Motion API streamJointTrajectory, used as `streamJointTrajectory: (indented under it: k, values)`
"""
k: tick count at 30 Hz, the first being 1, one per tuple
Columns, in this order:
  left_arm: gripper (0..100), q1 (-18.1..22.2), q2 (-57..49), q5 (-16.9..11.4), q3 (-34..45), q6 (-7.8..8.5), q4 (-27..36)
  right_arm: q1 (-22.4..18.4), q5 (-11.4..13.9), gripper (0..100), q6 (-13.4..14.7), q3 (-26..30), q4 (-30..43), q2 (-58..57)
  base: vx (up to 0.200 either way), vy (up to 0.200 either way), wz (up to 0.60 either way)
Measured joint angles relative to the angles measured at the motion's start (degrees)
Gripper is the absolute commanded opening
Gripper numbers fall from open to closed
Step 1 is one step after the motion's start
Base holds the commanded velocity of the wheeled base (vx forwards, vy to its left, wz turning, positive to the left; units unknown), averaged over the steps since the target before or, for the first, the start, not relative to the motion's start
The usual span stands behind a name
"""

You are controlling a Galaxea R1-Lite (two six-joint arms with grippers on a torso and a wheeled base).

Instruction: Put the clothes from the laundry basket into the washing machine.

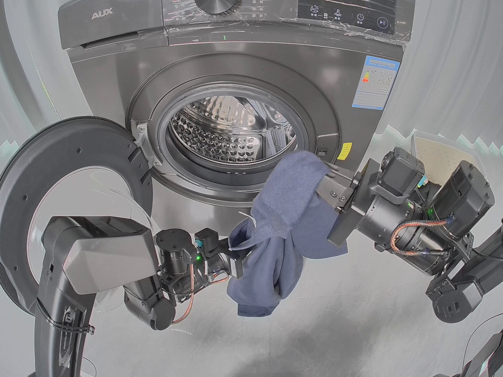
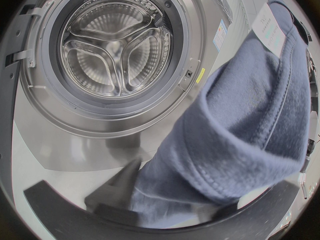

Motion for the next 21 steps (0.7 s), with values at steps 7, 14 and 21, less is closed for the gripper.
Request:
streamJointTrajectory:
  k: [7,14,21]
  values:
    - [0,0.9,-1.5,0.1,0.2,-0.02,0.1,-0.3,-0.4,0,0.1,1.0,-0.2,0.0,0.000,0.000,0.00]
    - [0,2.5,-10.9,-0.3,5.3,-0.05,0.0,-1.1,-2.0,0,1.1,3.0,-0.7,0.0,0.000,0.000,0.00]
    - [0,3.3,-23.0,-1.0,15.2,-0.05,0.0,-1.8,-3.4,0,2.3,5.2,-1.0,-0.1,0.000,0.000,0.00]
